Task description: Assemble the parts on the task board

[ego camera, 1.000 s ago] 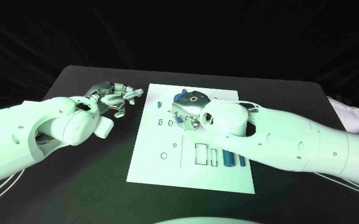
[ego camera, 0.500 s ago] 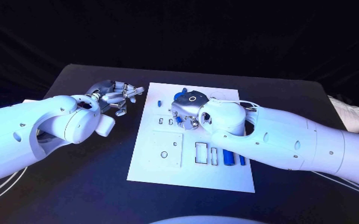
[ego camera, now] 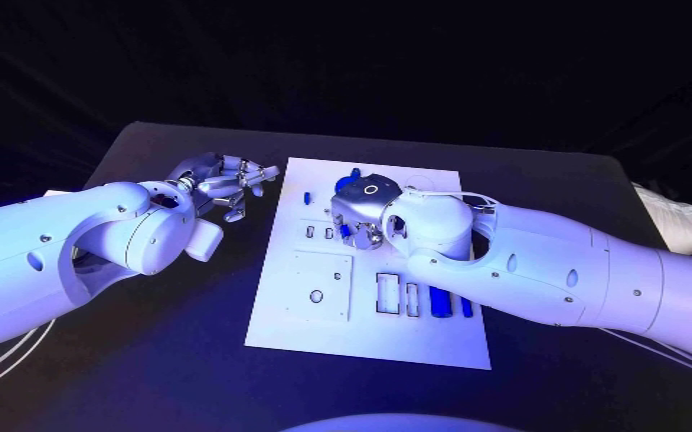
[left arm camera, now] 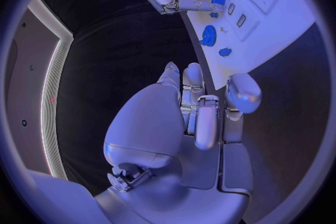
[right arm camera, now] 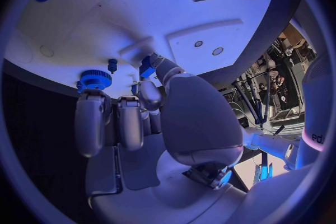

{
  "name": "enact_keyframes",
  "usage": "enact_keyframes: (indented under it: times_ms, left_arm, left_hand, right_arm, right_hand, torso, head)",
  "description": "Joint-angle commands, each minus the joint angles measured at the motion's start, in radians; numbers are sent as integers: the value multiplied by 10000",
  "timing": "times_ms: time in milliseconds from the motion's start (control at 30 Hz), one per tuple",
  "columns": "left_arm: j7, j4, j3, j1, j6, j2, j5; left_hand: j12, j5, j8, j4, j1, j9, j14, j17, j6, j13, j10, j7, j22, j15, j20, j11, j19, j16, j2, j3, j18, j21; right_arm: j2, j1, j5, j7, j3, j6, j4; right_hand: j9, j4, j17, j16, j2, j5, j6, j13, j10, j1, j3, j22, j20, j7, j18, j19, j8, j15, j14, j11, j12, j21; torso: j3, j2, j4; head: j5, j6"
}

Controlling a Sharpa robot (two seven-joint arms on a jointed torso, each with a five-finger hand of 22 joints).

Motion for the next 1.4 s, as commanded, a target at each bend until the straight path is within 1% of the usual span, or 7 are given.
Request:
enact_keyframes:
  times_ms: [33,200,400,667,1133,1300,1400]
  left_arm:
    - [94,17,8,11,127,33,55]
    - [95,15,8,11,140,51,56]
    - [98,12,8,11,165,66,56]
    - [95,7,8,11,199,74,56]
    - [88,-17,8,10,223,96,87]
    - [79,-22,8,10,237,102,91]
    - [68,-26,8,10,252,105,92]
  left_hand:
    - [-56,27,-31,-8,27,-10,685,1644,-91,-11,-59,4,7,4,15,-6,-88,-17,-42,48,-12,-51]
    - [-56,27,-31,-8,27,-10,685,1644,-91,-11,-59,4,7,4,15,-6,-88,-17,-42,48,-12,-51]
    - [-56,27,-31,-8,27,-10,685,1644,-91,-11,-59,4,7,4,15,-6,-88,-17,-42,48,-12,-51]
    - [-56,27,-31,-8,27,-10,685,1644,-91,-11,-59,4,7,4,15,-6,-88,-17,-42,48,-12,-51]
    - [-57,24,-37,2,18,-18,693,1668,-100,-16,-63,13,26,7,19,1,-80,3,-44,58,-15,-38]
    - [-58,24,-41,6,14,-22,691,1662,-107,-18,-66,17,22,9,20,3,-83,-2,-46,60,-14,-42]
    - [-59,24,-42,7,12,-23,691,1662,-110,-19,-67,19,22,9,21,5,-83,-2,-47,61,-14,-43]
  right_arm:
    - [33,-16,-74,-113,-11,301,-35]
    - [72,-31,-69,-124,-25,328,-80]
    - [81,-47,-79,-184,-35,254,-98]
    - [64,-57,-97,-260,-38,122,-89]
    - [57,-65,-91,-268,-40,39,-84]
    - [57,-66,-94,-306,-40,-15,-84]
    - [56,-69,-109,-353,-40,-106,-75]
  right_hand:
    - [271,40,1635,-47,-68,-56,-2,-25,-79,-89,-9,-29,-8,70,-64,-75,105,-14,791,-23,-56,-72]
    - [271,40,1635,-47,-68,-56,-2,-25,-79,-89,-9,-29,-8,70,-64,-75,105,-14,791,-23,-56,-72]
    - [267,48,1615,-68,-77,-57,-16,-36,-90,-99,-7,-61,-5,76,-58,-89,97,-11,786,-19,-75,-92]
    - [192,153,1467,-232,-226,-63,-292,-264,-287,-227,1,-298,48,194,-13,-189,-84,56,744,71,-436,-249]
    - [115,272,1364,-356,-399,-101,-544,-444,-438,-354,8,-496,118,306,23,-265,-263,133,717,166,-710,-392]
    - [75,377,1309,-424,-479,-191,-678,-620,-570,-462,-14,-611,155,357,44,-306,-349,173,703,213,-969,-474]
    - [9,548,1268,-479,-544,-295,-892,-1001,-824,-629,-61,-704,199,410,61,-337,-439,218,694,267,-1515,-545]
  torso:
    - [3,0,3]
    - [-1,-3,13]
    - [2,-3,1]
    - [1,-5,-2]
    - [0,-3,-7]
    - [-3,-5,-1]
    - [-2,-10,-3]
  head:
    - [-3,-19]
    - [-5,-40]
    - [12,-65]
    - [16,-62]
    - [-2,-75]
    - [-9,-80]
    - [-11,-82]
